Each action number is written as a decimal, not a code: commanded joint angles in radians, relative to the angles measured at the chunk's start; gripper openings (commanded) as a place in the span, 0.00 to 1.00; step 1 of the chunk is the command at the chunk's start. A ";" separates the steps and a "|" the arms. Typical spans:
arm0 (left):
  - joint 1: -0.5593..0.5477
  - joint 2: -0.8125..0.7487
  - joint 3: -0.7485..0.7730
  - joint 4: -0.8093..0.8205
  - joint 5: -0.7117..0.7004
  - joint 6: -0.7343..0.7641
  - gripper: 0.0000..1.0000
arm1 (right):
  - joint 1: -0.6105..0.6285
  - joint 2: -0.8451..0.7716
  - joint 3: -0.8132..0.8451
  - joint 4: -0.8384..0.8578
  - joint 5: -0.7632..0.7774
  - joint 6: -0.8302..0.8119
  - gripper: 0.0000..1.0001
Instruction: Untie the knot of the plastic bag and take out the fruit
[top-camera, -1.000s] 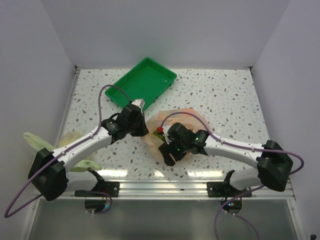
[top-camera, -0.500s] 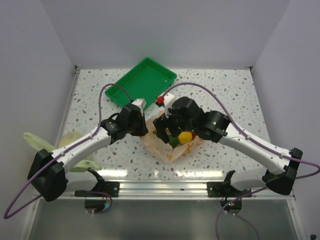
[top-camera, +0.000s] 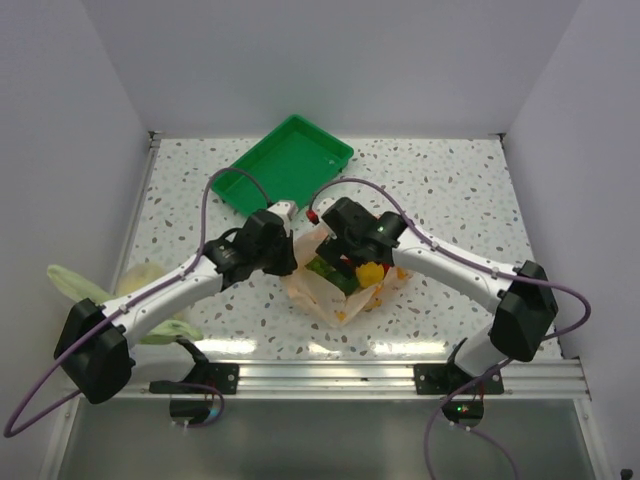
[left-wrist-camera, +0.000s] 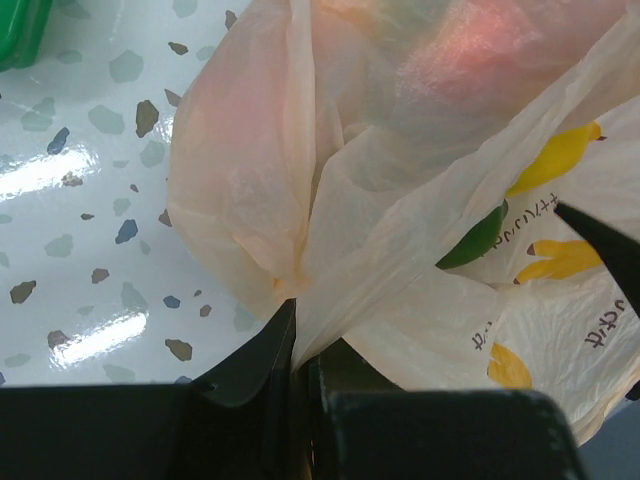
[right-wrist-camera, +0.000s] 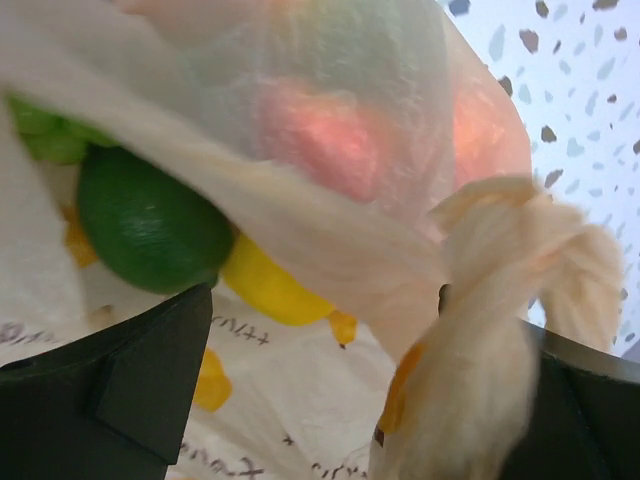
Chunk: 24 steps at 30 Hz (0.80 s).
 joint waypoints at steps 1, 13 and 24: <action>-0.016 -0.033 -0.003 0.018 0.001 0.023 0.12 | -0.073 0.008 -0.028 0.090 0.016 -0.054 0.99; -0.069 -0.092 -0.036 0.057 -0.051 0.029 0.25 | -0.177 -0.055 -0.109 0.248 -0.114 0.093 0.00; -0.187 -0.237 0.156 0.075 -0.148 0.057 0.87 | -0.176 -0.126 -0.137 0.278 -0.143 0.181 0.00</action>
